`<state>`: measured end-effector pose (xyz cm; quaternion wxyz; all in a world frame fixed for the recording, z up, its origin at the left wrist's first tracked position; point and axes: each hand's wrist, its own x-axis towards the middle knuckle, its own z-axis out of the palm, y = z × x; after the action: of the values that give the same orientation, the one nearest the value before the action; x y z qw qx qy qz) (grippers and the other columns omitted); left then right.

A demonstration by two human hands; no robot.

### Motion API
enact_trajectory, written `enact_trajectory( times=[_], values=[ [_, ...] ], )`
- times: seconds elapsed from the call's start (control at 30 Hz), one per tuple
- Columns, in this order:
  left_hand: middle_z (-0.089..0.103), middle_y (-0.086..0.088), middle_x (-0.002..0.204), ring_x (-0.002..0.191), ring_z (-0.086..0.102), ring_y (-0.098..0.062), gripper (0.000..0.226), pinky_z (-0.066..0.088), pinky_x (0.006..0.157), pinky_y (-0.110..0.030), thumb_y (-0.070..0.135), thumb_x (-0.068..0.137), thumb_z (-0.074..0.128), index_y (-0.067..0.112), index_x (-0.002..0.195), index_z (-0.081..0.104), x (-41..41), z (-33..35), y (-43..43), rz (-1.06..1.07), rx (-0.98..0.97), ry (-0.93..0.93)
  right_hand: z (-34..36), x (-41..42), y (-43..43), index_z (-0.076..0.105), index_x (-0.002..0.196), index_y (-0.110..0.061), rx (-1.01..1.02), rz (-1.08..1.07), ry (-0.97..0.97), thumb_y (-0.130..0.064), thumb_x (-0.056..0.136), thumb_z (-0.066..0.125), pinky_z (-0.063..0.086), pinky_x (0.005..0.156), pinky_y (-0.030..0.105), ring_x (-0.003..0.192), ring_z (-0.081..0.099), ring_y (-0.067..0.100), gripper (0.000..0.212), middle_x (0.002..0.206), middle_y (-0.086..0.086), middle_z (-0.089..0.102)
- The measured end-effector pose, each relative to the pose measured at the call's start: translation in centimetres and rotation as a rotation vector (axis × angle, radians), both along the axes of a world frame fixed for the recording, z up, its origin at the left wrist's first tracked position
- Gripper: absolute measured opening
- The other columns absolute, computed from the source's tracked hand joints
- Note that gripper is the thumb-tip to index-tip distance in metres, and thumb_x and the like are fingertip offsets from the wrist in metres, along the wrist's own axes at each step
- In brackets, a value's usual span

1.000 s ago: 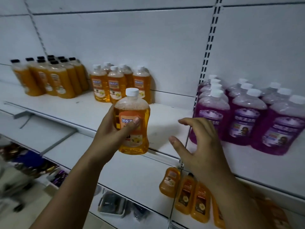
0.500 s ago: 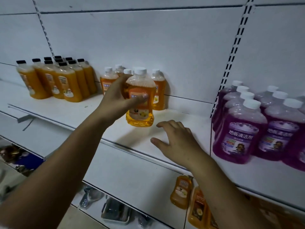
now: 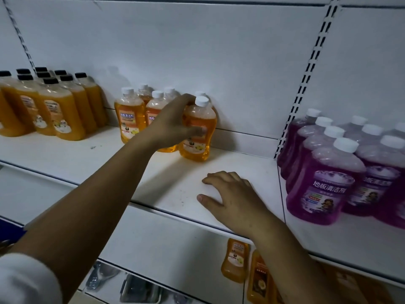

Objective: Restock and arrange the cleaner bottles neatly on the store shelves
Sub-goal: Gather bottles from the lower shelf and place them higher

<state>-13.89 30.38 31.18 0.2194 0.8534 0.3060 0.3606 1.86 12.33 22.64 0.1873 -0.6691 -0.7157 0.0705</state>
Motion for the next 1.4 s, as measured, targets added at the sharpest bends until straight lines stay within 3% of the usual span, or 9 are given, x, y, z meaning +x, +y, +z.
enact_trajectory(
  times=[0.17,0.27,0.37,0.47,0.6,0.83,1.13,1.27,1.4],
  values=[
    [0.058,0.007,0.127,0.111,0.062,-0.016,0.079,0.058,0.073,-0.020,0.021,0.081,0.089,0.040,0.143,0.043,0.9,1.2,0.1,-0.006,0.047,0.104,-0.1,0.1,-0.1,0.051,0.148,-0.035,0.003,-0.004,0.023,-0.059,0.102,0.049,0.027,0.123,0.035,0.143,0.036,0.007,0.051,0.155,-0.018,0.045],
    [0.064,0.001,0.131,0.115,0.062,-0.026,0.079,0.056,0.089,-0.034,0.032,0.080,0.089,0.038,0.143,0.042,1.2,2.0,-0.1,0.076,0.181,0.251,-0.2,0.0,0.0,0.052,0.146,-0.035,0.008,-0.003,0.029,-0.060,0.102,0.049,0.028,0.122,0.035,0.142,0.037,0.007,0.051,0.154,-0.018,0.047],
    [0.068,-0.004,0.131,0.120,0.060,-0.031,0.078,0.034,0.111,-0.046,0.048,0.078,0.086,0.027,0.141,0.047,1.4,2.9,0.1,0.256,0.437,0.405,-0.1,0.1,-0.1,0.053,0.145,-0.034,0.012,-0.006,0.037,-0.059,0.102,0.050,0.028,0.122,0.034,0.141,0.038,0.007,0.050,0.153,-0.017,0.048],
    [0.066,-0.005,0.130,0.126,0.052,-0.030,0.074,0.033,0.110,-0.050,0.049,0.077,0.086,0.026,0.139,0.053,1.1,3.3,0.6,0.322,0.559,0.468,-0.1,0.1,-0.2,0.054,0.145,-0.034,0.010,-0.005,0.039,-0.058,0.102,0.051,0.028,0.122,0.035,0.141,0.039,0.008,0.050,0.153,-0.017,0.049],
    [0.062,-0.007,0.140,0.131,0.052,-0.032,0.076,0.035,0.109,-0.052,0.046,0.081,0.084,0.029,0.148,0.051,1.1,3.2,0.2,0.311,0.536,0.493,-0.1,0.1,-0.2,0.053,0.146,-0.034,0.006,-0.002,0.038,-0.058,0.102,0.050,0.028,0.122,0.036,0.142,0.038,0.008,0.050,0.154,-0.016,0.048],
    [0.057,-0.006,0.141,0.120,0.061,-0.032,0.065,0.050,0.084,-0.034,0.025,0.081,0.089,0.027,0.140,0.064,1.0,3.0,0.1,0.251,0.398,0.403,-0.1,0.1,-0.2,0.054,0.145,-0.033,0.021,0.000,0.043,-0.057,0.102,0.052,0.027,0.120,0.034,0.142,0.038,0.007,0.049,0.153,-0.017,0.049],
    [0.044,-0.002,0.160,0.145,0.042,-0.031,0.076,0.041,0.112,-0.056,0.043,0.084,0.080,0.035,0.151,0.047,-0.2,0.8,-0.7,0.312,0.477,0.358,0.1,-0.1,-0.5,0.054,0.145,-0.034,0.015,-0.007,0.049,-0.056,0.102,0.052,0.026,0.120,0.032,0.141,0.039,0.006,0.048,0.153,-0.017,0.048],
    [0.046,-0.004,0.155,0.143,0.043,-0.028,0.076,0.047,0.110,-0.049,0.047,0.086,0.080,0.028,0.152,0.046,-2.3,-1.0,-2.1,0.338,0.418,0.149,0.2,-0.1,-0.4,0.055,0.144,-0.034,0.026,-0.007,0.043,-0.056,0.102,0.053,0.026,0.118,0.030,0.141,0.039,0.006,0.047,0.152,-0.017,0.049],
    [0.055,-0.001,0.147,0.134,0.051,-0.023,0.064,0.050,0.101,-0.044,0.053,0.091,0.072,0.028,0.147,0.052,-4.0,-3.4,-6.5,0.307,0.381,0.125,0.4,0.0,-0.3,0.056,0.143,-0.033,0.059,0.000,0.054,-0.054,0.101,0.056,0.032,0.118,0.034,0.138,0.044,0.008,0.046,0.147,-0.015,0.054]
  ],
)
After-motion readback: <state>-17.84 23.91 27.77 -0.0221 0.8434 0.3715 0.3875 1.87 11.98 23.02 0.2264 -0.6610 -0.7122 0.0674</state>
